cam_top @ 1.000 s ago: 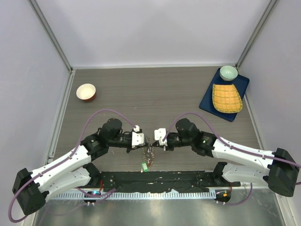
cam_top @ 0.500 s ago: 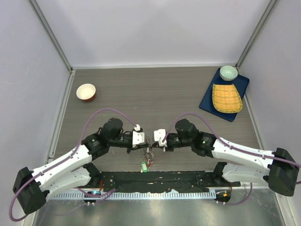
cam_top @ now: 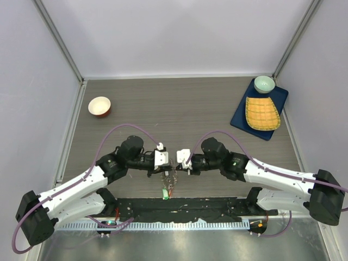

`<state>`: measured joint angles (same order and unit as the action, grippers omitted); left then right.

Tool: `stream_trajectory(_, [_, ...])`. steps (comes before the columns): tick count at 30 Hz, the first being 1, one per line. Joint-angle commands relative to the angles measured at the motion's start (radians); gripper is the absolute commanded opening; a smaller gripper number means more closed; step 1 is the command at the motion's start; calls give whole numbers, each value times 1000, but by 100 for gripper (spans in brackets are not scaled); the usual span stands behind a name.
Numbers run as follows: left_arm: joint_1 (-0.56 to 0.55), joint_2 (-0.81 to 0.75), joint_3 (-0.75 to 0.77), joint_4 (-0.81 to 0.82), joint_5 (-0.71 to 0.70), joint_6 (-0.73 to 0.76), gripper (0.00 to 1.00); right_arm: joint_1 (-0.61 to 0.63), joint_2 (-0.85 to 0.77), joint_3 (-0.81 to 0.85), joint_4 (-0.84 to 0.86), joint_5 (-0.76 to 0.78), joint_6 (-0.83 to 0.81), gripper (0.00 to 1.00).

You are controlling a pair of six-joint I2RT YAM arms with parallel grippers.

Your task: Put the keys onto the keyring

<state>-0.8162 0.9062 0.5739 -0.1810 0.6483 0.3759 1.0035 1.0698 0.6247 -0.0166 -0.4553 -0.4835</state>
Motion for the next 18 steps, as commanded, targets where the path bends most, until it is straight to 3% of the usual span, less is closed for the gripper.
stream_trajectory(1, [-8, 3, 44, 25, 5, -6, 0, 18, 10, 70, 128, -39, 29, 1])
stream_trajectory(18, [-20, 30, 70, -8, 19, -19, 0, 20, 39, 121, 156, -11, 88, 1])
